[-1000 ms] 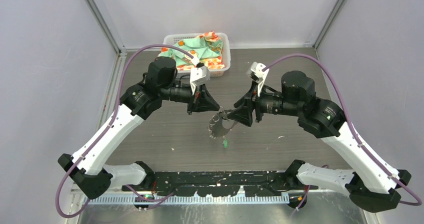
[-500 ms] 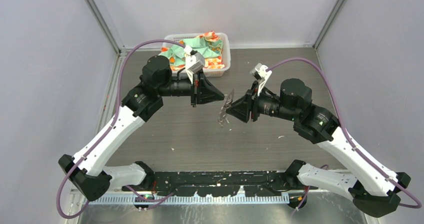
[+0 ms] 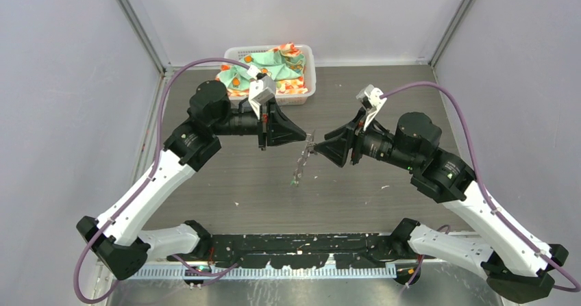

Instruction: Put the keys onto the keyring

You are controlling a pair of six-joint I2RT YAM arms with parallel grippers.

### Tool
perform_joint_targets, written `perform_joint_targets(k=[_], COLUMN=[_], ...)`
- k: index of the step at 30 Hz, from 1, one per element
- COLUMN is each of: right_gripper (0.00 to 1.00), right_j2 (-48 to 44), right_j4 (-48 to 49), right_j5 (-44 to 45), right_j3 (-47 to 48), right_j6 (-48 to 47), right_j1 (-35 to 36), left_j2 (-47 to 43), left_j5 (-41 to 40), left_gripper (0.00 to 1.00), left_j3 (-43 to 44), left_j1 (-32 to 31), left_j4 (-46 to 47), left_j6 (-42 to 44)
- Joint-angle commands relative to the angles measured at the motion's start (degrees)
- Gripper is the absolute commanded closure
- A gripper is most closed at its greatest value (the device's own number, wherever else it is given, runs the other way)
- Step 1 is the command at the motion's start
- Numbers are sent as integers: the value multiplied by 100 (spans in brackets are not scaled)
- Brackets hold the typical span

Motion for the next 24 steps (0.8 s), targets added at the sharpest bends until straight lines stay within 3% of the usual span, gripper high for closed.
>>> perform_joint_targets(k=[1,13,15,18,22,23,24], right_gripper=[44,63,74,98,99,99,99], right_j2=[80,665,678,714,671,691,723], right_j4=[157,249,294,244,70,-9,-113], right_j5=[-148,-821,-924,-1049,-1236,-1311,-1392], right_j3=[426,815,788,818,917,961,1024], right_j6=[-144,-298,-307,-352,-484,-543,-592], right_j1=[-12,-45,-64,-89,-121,-122,-127], left_j2=[-184,-243,-254,-263,-216,-200,-163], left_j5=[43,107,104,110,338,448,602], left_gripper=[100,100,100,100,100,97,86], left_j3=[-41,-44,-42,-32,-37,-26,17], left_j1=[18,21,25,25,21,21,24], left_j4=[472,439,424,419,233,113,-65], left_j6=[23,39,38,46,293,448,668])
